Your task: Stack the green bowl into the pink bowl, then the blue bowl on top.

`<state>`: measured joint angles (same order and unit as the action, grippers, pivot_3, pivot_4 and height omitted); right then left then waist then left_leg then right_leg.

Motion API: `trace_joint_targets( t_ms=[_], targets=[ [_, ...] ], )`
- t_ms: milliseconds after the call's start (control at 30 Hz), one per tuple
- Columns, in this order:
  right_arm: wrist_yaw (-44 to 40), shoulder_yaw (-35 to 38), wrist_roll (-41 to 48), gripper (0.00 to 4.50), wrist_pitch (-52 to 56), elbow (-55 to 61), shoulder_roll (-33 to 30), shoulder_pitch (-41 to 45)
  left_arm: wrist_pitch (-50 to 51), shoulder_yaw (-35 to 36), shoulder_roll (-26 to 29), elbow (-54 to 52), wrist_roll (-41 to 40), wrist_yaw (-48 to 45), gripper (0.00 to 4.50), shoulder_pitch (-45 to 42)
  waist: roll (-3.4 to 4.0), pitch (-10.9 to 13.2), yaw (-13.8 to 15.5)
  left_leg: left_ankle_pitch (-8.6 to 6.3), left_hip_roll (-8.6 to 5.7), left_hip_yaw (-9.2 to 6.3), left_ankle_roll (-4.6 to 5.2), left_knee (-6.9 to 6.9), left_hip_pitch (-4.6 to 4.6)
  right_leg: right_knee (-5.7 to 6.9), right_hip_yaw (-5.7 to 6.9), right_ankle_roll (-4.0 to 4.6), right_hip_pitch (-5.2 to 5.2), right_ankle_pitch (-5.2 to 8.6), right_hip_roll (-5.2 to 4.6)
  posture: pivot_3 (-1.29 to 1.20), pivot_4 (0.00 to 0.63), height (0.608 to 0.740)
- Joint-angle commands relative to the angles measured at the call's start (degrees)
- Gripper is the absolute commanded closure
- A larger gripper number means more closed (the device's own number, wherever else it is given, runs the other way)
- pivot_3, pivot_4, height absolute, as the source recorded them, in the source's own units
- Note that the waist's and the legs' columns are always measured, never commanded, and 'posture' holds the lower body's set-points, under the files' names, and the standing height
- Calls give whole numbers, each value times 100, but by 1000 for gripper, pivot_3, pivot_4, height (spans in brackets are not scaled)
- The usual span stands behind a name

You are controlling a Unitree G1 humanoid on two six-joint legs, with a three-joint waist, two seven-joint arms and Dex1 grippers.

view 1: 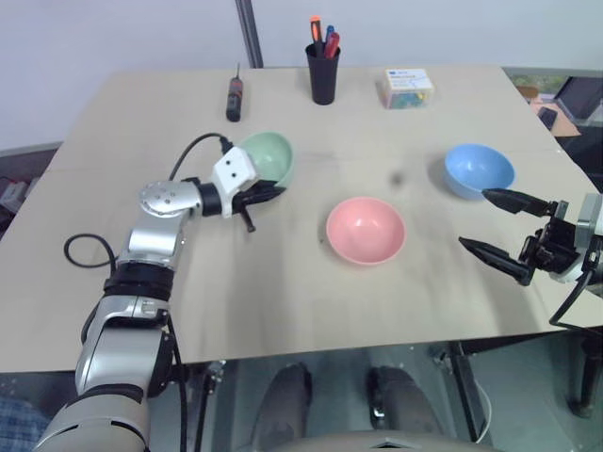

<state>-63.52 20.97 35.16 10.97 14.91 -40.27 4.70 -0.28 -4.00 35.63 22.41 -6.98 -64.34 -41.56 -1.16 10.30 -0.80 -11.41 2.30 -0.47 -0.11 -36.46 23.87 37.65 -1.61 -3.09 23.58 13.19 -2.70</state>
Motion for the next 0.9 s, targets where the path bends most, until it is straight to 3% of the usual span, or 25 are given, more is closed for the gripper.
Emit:
trace_joint_targets(
  t_ms=[33,267,600,633,833,900],
  targets=[
    [-27,45,37,0,-133,51,-72,29,39,-240,27,-1080,-206,-439,4448,-145,0,0,-2,0,0,0,0,0,-1,0,0,0,0,0,0,0,150,740],
    [-53,13,-11,0,-207,-17,-74,52,290,-832,68,-2399,-508,-1277,4448,-62,0,0,2,0,0,1,0,0,-1,-1,-2,-14,0,9,1,0,150,740],
    [-19,48,-15,0,-255,33,-56,-38,50,-938,-139,-2446,-592,-1407,4448,-99,0,0,8,0,0,0,1,-1,-2,0,-2,-16,-1,11,2,0,150,740],
    [-8,46,-15,0,-254,47,-51,-48,21,-937,-148,-2431,-597,-1428,3900,-104,0,0,8,0,0,0,1,-2,-1,-1,-2,-16,-1,11,1,0,150,740],
    [17,35,-27,0,-292,70,-42,-99,-278,-925,-311,-2393,-596,-1372,2134,-75,0,0,10,0,0,0,1,-3,-1,0,-2,-16,-1,11,2,0,150,740],
    [30,32,-29,0,-299,72,-39,-102,-401,-875,-414,-2310,-583,-1258,1237,-102,0,0,11,0,0,0,1,-5,-1,0,-3,-16,-1,11,2,0,150,740]
  ],
)
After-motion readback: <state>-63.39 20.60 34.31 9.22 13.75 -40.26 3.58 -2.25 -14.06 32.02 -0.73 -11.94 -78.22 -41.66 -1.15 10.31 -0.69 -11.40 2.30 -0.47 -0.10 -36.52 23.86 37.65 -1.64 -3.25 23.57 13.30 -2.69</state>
